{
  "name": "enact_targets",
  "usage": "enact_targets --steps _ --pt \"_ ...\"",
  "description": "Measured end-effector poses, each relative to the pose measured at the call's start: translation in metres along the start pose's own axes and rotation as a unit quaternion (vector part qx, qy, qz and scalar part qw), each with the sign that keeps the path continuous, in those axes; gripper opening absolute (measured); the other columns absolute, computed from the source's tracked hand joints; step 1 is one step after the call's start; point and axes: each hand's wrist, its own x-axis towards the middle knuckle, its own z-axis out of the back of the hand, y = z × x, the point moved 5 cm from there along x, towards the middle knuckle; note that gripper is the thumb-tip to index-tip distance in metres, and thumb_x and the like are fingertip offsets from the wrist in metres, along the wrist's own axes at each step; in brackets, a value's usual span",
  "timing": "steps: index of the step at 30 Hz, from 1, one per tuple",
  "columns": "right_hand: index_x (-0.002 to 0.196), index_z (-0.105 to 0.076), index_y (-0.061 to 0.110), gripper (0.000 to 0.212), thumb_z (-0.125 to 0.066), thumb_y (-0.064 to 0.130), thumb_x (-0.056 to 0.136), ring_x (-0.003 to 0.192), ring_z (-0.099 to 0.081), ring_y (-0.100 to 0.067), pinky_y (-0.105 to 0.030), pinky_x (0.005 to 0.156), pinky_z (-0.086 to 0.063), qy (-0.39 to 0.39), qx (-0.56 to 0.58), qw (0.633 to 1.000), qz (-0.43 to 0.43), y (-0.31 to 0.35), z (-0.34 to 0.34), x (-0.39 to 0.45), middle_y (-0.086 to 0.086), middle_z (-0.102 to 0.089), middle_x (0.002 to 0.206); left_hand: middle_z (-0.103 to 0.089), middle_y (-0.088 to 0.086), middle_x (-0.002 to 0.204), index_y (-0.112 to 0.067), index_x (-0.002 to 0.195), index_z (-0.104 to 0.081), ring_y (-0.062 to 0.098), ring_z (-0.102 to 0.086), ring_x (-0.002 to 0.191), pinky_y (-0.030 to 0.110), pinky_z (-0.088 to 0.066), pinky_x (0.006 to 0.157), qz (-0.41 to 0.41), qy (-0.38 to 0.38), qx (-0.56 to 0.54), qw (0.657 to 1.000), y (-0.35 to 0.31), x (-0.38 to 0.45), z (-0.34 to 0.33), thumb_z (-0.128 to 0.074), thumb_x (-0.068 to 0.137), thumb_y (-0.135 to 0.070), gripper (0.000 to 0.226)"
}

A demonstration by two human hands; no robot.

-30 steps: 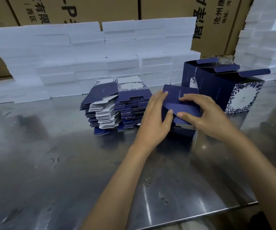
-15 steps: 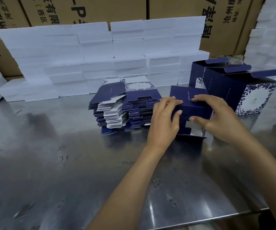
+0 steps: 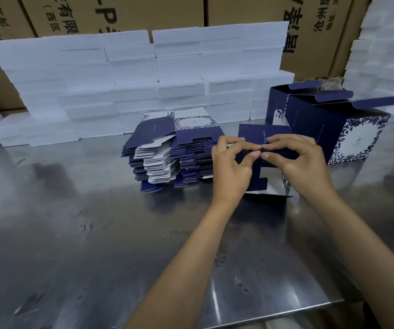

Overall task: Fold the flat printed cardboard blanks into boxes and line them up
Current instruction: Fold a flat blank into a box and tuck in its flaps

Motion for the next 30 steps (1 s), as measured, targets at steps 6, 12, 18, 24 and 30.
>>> enact_targets --steps 6,12,18,24,30 --pt "0.101 -0.076 0.022 0.023 -0.083 0.01 0.082 0.125 -0.046 -0.011 0.0 0.094 -0.029 0.019 -0.005 1.0 -0.002 -0.002 0.001 -0.003 0.009 -0.069 0.113 -0.051 -0.012 0.118 -0.023 0.104 -0.078 0.013 -0.046 0.122 0.022 -0.042 0.092 0.006 0.028 0.01 1.0 0.003 -0.002 0.0 -0.073 0.09 -0.017 0.016" --pt "0.093 -0.078 0.023 0.017 -0.084 0.013 0.081 0.123 -0.05 -0.01 -0.001 0.095 -0.031 -0.012 0.013 1.0 -0.019 -0.001 -0.002 0.0 0.011 -0.071 0.106 -0.053 -0.008 0.113 -0.02 0.097 -0.08 0.015 -0.049 0.12 0.025 -0.043 0.096 0.014 0.003 0.006 1.0 0.005 0.0 0.002 -0.074 0.089 -0.014 0.011" --pt "0.1 -0.079 0.029 0.025 -0.084 0.013 0.081 0.126 -0.05 -0.007 -0.025 0.11 -0.04 0.013 0.049 0.998 -0.035 -0.006 0.006 0.001 0.014 -0.073 0.111 -0.061 -0.007 0.116 -0.02 0.1 -0.08 0.006 -0.057 0.112 0.019 -0.046 0.087 0.012 0.009 -0.003 1.0 0.007 0.005 0.006 -0.078 0.085 -0.015 0.016" --pt "0.102 -0.077 0.031 0.027 -0.082 0.012 0.083 0.127 -0.051 -0.006 -0.02 0.11 -0.039 0.019 0.054 0.997 -0.049 -0.008 0.007 0.001 0.014 -0.073 0.111 -0.067 -0.004 0.111 -0.015 0.098 -0.08 -0.001 -0.06 0.098 0.012 -0.045 0.081 0.019 0.003 -0.016 1.0 0.006 0.006 0.012 -0.077 0.084 -0.007 0.016" --pt "0.111 -0.076 0.017 0.028 -0.079 0.006 0.085 0.126 -0.055 -0.006 -0.01 0.105 -0.04 0.042 0.05 0.997 -0.041 -0.009 0.015 0.002 0.004 -0.073 0.115 -0.074 0.001 0.11 -0.007 0.099 -0.079 0.0 -0.065 0.101 0.015 -0.049 0.087 0.033 -0.004 -0.038 0.999 0.008 0.009 0.019 -0.074 0.084 0.001 0.017"
